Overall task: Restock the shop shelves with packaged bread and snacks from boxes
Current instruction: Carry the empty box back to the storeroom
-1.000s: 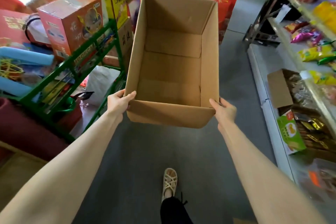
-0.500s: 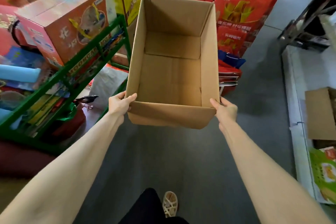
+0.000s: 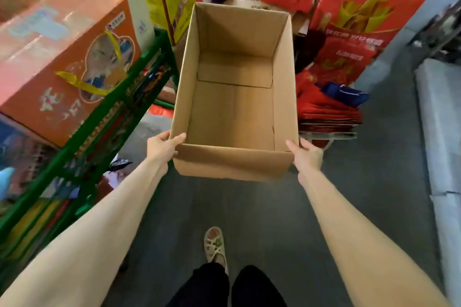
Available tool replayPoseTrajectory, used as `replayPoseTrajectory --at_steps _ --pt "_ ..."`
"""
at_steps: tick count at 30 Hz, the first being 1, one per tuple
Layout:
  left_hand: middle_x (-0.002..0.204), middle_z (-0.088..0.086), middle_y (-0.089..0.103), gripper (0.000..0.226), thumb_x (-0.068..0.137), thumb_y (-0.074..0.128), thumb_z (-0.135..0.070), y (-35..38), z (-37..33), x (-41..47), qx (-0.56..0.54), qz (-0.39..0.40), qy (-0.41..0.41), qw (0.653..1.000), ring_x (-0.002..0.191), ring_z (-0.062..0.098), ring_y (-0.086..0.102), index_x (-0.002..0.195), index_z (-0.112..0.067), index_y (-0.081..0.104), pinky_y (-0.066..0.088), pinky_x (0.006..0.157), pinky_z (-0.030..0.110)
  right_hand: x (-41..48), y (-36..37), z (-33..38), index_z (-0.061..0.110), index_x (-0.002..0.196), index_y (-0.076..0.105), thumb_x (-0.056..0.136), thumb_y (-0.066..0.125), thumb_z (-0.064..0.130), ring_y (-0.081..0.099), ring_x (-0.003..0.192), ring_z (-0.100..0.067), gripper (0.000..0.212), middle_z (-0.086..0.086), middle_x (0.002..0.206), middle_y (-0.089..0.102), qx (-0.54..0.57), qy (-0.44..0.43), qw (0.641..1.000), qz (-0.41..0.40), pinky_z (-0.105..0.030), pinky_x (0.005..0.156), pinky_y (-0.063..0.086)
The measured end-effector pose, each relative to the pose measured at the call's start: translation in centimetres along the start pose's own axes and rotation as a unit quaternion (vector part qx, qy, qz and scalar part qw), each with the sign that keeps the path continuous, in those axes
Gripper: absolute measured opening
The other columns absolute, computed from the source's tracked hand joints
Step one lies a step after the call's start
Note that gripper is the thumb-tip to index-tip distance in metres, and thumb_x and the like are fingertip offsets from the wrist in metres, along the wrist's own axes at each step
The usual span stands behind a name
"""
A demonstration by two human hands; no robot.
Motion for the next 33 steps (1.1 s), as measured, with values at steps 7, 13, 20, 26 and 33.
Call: replayPoseTrajectory --at_steps 7,13,20,26,33 --pt "0.121 0.010 0.065 0.042 0.088 0.070 -0.023 1.9 -4.3 9.1 0.032 0.006 -0.027 0.999 0.110 0.029 0.062 0.126 -0.005 0.061 0.052 0.088 0.037 6.2 6.7 2.9 0.015 0.127 0.063 0.085 0.074 0.019 0.056 0.102 -0.014 0.044 0.000 0.119 0.067 -0.017 0.019 1.000 -0.011 -0.038 0.105 0.045" --pt "0.113 0.007 0.068 0.041 0.087 0.071 -0.021 4.7 -5.7 17.3 0.024 0.009 -0.056 0.998 0.092 0.020 0.061 0.125 -0.007 0.063 0.044 0.058 0.019 14.0 12.3 3.1 0.013 0.132 0.058 0.083 0.076 0.019 0.056 0.117 -0.017 0.052 -0.001 0.129 0.062 -0.025 0.058 0.998 0.001 -0.033 0.108 0.040" --pt "0.103 0.002 0.066 0.040 0.086 0.072 -0.019 8.9 -4.0 26.1 0.049 -0.013 -0.110 0.993 0.078 0.011 0.056 0.124 -0.008 0.064 0.040 0.055 0.018 23.3 18.1 1.2 0.014 0.134 0.057 0.083 0.075 0.016 0.059 0.114 -0.016 0.053 -0.001 0.128 0.064 -0.040 0.117 0.992 0.020 -0.040 0.106 0.044" --pt "0.097 0.001 0.066 0.032 0.088 0.068 -0.012 12.0 -1.2 32.8 0.045 -0.019 -0.157 0.986 0.064 0.002 0.055 0.120 -0.008 0.065 0.040 0.053 0.014 29.5 22.1 -1.1 0.013 0.135 0.056 0.084 0.074 0.017 0.057 0.120 -0.019 0.055 -0.003 0.132 0.061 -0.066 0.158 0.985 0.014 -0.040 0.108 0.043" --pt "0.085 -0.008 0.064 0.025 0.089 0.068 -0.014 15.5 4.7 41.5 0.047 -0.006 -0.196 0.979 0.070 0.005 0.054 0.113 -0.019 0.064 0.039 0.059 0.017 36.8 26.2 -7.4 0.016 0.126 0.064 0.084 0.074 0.014 0.066 0.099 -0.017 0.043 0.007 0.097 0.069 -0.073 0.179 0.981 -0.007 -0.040 0.100 0.050"
Point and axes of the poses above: each hand's wrist, its own x-axis towards the middle knuckle, its own y-axis out of the palm, z = x × y, the point moved 1 cm from there along x, towards the middle knuckle
